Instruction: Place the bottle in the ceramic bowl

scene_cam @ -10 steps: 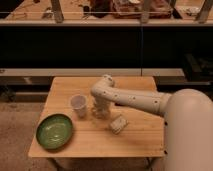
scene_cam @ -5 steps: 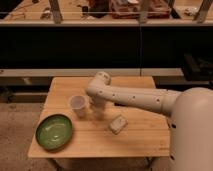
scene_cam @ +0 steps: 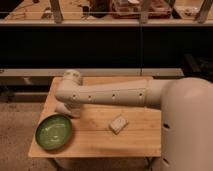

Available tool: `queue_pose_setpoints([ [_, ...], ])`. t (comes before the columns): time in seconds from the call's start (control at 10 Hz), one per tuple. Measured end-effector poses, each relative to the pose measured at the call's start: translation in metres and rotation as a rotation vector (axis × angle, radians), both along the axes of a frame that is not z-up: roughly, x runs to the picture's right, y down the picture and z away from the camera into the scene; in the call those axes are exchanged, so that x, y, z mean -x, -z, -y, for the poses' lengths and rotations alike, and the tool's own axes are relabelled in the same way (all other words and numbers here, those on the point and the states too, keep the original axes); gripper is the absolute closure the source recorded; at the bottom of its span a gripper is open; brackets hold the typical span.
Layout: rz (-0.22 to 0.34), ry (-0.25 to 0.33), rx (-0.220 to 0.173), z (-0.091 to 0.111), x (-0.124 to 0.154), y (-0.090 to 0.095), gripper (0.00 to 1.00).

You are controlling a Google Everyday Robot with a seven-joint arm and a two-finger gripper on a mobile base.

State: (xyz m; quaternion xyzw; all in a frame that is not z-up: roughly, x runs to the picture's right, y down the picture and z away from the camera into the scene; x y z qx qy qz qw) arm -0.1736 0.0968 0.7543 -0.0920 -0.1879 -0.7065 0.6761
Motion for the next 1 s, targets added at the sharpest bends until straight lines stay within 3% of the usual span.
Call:
queue_pose_setpoints([
  [0.1, 0.009, 0.000, 0.000, -0.007, 0.010, 0.002, 0.70],
  [0.5, 0.048, -0.013, -0.003, -0.027, 0.007, 0.002, 0.40],
  [0.6, 0.058, -0.005, -0.003, -0.035, 0.010, -0.001, 0.28],
  [0.8, 0.068, 0.007, -0.003, -0.047, 0.023, 0.000, 0.22],
  [1.0, 0.089, 0.044, 0.002, -0.069, 0.048, -0.003, 0.22],
])
